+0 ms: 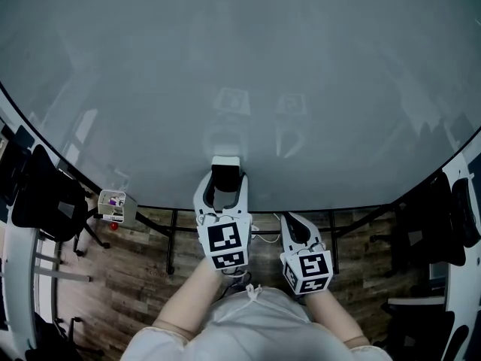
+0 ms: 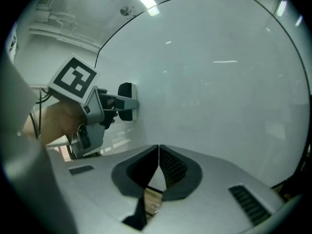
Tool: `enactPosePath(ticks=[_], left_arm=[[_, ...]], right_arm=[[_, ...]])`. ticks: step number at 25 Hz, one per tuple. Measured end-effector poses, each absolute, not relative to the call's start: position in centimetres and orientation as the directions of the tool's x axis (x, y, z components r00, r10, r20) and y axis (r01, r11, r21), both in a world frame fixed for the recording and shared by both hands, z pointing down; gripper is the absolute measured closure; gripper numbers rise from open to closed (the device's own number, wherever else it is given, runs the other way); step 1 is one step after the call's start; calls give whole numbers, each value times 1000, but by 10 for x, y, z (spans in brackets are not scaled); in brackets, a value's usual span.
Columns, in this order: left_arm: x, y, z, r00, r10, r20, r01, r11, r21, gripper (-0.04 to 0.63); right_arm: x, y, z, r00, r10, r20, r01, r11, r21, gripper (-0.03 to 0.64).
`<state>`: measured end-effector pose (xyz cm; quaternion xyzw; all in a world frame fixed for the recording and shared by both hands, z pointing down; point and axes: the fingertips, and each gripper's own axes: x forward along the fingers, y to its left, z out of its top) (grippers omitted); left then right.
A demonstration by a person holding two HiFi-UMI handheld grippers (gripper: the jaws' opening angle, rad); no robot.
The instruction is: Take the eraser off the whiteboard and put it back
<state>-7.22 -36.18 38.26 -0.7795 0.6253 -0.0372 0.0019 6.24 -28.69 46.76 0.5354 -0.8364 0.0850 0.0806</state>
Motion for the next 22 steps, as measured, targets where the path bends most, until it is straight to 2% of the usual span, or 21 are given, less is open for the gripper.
enactPosePath(ticks=[22], left_arm=[[-79, -335, 383, 231, -972, 39, -973, -232, -5, 339]], right_arm=[[77, -265, 445, -388, -911, 137, -922, 382, -65, 589]])
